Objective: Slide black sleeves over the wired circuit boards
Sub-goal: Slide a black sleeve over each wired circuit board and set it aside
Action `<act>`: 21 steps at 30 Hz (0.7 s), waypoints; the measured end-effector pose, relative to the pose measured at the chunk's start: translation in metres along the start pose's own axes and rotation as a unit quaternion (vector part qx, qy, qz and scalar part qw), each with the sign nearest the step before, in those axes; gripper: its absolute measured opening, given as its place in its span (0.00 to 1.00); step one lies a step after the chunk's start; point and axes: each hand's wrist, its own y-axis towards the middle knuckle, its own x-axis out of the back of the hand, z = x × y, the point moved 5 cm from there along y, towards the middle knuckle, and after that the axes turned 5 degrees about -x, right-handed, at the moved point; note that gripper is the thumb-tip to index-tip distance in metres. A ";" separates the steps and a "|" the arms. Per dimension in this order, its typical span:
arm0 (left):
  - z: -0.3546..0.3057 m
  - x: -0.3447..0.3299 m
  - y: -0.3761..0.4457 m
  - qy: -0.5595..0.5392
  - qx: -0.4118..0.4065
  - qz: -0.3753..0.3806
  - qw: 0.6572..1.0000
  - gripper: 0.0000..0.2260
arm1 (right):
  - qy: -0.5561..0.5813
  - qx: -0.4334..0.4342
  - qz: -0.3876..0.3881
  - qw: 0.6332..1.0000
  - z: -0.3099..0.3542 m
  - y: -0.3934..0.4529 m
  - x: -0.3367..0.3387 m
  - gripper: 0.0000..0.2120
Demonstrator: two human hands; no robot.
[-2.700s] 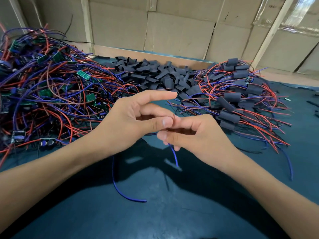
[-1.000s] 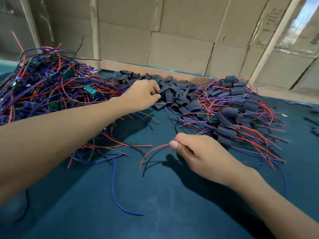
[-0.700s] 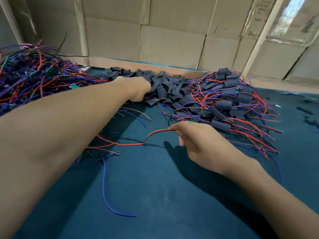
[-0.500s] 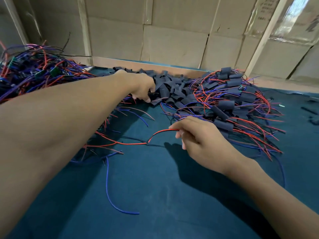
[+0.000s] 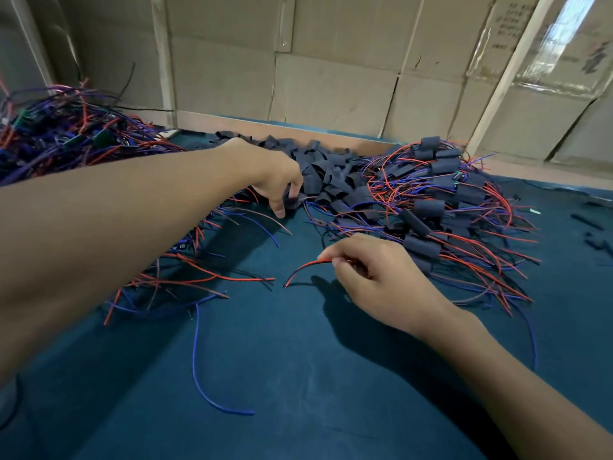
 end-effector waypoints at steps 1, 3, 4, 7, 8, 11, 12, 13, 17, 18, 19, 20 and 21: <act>-0.002 0.000 -0.005 -0.014 0.001 -0.016 1.000 0.23 | -0.009 0.004 -0.001 1.000 -0.001 0.000 0.000 0.08; -0.007 0.006 -0.018 -0.051 -0.001 -0.073 0.996 0.23 | -0.036 0.020 -0.012 0.999 -0.001 0.002 0.001 0.06; -0.010 0.010 -0.028 -0.081 -0.005 -0.113 0.990 0.22 | -0.045 0.026 -0.027 0.998 -0.002 0.003 0.003 0.07; -0.023 0.010 -0.073 -0.193 -0.007 -0.223 0.956 0.19 | 0.016 0.007 -0.115 0.993 -0.004 0.004 0.013 0.09; -0.028 0.006 -0.090 -0.215 -0.009 -0.253 0.943 0.16 | 0.054 -0.005 -0.146 0.988 -0.003 0.003 0.017 0.08; -0.048 -0.016 -0.139 -0.283 -0.011 -0.327 0.902 0.09 | 0.149 -0.021 -0.202 0.968 0.004 0.000 0.023 0.05; -0.053 -0.023 -0.152 -0.314 -0.006 -0.346 0.884 0.09 | 0.156 -0.010 -0.212 0.965 0.010 -0.002 0.024 0.04; -0.059 -0.029 -0.163 -0.342 -0.004 -0.359 0.869 0.09 | 0.155 0.006 -0.217 0.964 0.015 -0.004 0.024 0.03; -0.069 -0.038 -0.181 -0.335 -0.032 -0.396 0.854 0.07 | 0.144 0.052 -0.219 0.964 0.030 -0.011 0.023 0.03; -0.068 -0.037 -0.183 -0.329 -0.035 -0.407 0.852 0.06 | 0.146 0.057 -0.225 0.962 0.031 -0.013 0.024 0.03; -0.067 -0.036 -0.184 -0.326 -0.034 -0.416 0.848 0.06 | 0.153 0.061 -0.233 0.958 0.032 -0.014 0.025 0.02; -0.065 -0.035 -0.185 -0.324 -0.032 -0.421 0.846 0.05 | 0.162 0.064 -0.241 0.955 0.033 -0.016 0.027 0.02; -0.065 -0.035 -0.185 -0.321 -0.032 -0.422 0.847 0.05 | 0.169 0.067 -0.247 0.952 0.033 -0.016 0.029 0.03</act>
